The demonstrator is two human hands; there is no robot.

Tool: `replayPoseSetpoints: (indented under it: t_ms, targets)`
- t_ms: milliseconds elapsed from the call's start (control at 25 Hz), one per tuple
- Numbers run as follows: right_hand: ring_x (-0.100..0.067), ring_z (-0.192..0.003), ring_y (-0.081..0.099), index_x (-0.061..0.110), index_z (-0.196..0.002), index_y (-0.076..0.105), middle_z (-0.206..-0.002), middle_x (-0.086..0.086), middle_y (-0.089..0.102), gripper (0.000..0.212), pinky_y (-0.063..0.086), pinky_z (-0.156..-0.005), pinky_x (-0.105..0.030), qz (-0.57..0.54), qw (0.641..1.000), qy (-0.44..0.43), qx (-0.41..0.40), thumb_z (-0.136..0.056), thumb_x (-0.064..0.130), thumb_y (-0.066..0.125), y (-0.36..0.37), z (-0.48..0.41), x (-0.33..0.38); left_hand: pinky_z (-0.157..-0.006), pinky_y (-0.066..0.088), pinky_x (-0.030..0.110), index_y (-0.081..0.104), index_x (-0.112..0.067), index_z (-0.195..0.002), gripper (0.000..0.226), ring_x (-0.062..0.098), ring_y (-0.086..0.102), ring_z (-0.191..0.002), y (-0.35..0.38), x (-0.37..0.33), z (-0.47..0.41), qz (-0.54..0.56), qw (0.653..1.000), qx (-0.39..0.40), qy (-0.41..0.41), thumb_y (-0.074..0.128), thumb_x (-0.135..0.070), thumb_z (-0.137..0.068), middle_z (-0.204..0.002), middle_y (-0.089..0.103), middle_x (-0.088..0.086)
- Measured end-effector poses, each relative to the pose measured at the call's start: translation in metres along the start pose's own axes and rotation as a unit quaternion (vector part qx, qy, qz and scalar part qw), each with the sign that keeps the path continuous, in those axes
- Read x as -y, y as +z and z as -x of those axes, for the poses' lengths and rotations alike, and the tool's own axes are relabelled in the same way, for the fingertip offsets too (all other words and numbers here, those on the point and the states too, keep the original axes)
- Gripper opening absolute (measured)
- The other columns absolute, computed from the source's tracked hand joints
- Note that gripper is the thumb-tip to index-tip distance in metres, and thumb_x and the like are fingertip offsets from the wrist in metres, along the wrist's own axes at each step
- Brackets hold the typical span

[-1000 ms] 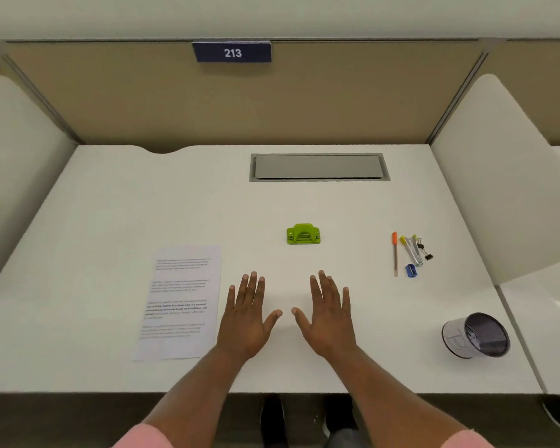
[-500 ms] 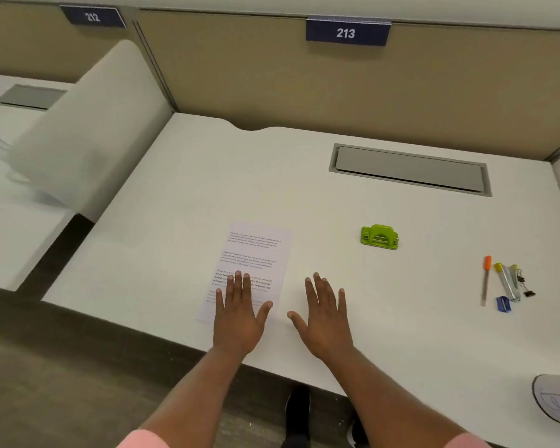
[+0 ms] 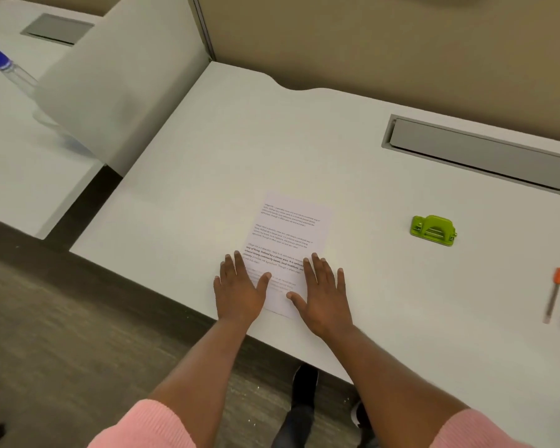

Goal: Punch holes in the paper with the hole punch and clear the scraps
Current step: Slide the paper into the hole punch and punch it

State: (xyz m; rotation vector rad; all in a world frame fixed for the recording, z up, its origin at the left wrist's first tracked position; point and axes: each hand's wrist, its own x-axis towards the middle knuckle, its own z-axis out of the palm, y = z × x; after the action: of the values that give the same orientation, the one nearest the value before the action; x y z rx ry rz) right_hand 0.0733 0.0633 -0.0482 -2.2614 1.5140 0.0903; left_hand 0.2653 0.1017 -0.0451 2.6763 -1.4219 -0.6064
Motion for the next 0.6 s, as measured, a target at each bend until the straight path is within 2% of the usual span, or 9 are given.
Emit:
replayPoseSetpoints:
  t_ms: [120,280,440,600]
  targets:
    - [-0.02,-0.155,-0.004,0.024,-0.159,-0.005,-0.168,0.0,-0.009,0.082,-0.01,-0.123,-0.049,-0.003,1.0,-0.012,0.025,-0.098,0.067,0.029,0.012,-0.002,0.005,-0.113,0.034,0.052,0.016,-0.016,-0.156,0.089,0.032,0.036,-0.142,-0.005,0.0,-0.007,0.063,0.996,-0.014,-0.062,0.051,-0.065,-0.091,-0.157,0.035,0.011]
    - [-0.02,-0.155,-0.005,0.022,-0.159,-0.005,-0.168,0.0,-0.008,0.08,-0.008,-0.124,-0.049,0.002,0.999,-0.018,0.034,-0.099,0.064,0.029,0.02,0.003,0.009,-0.104,0.042,0.05,0.039,-0.012,-0.142,0.07,0.032,0.05,-0.126,-0.015,-0.005,-0.018,0.096,0.989,-0.018,-0.107,0.062,-0.051,-0.089,-0.139,0.051,0.013]
    - [-0.017,-0.155,-0.007,0.021,-0.16,-0.004,-0.169,0.001,-0.007,0.08,-0.009,-0.124,-0.049,0.001,0.999,-0.021,0.044,-0.1,0.062,0.028,0.019,0.01,0.006,-0.103,0.04,0.048,0.051,-0.01,-0.133,0.056,0.032,0.055,-0.12,-0.021,-0.008,-0.023,0.152,0.976,0.015,-0.157,0.062,-0.044,-0.089,-0.131,0.057,0.011]
    - [-0.017,-0.155,-0.007,0.021,-0.16,-0.006,-0.169,0.001,-0.006,0.08,-0.008,-0.124,-0.05,0.004,0.999,-0.017,0.047,-0.1,0.062,0.028,0.016,0.013,0.003,-0.1,0.042,0.049,0.057,-0.007,-0.127,0.054,0.03,0.052,-0.12,-0.025,-0.019,-0.021,0.147,0.972,0.01,-0.18,0.05,-0.049,-0.094,-0.127,0.054,0.013]
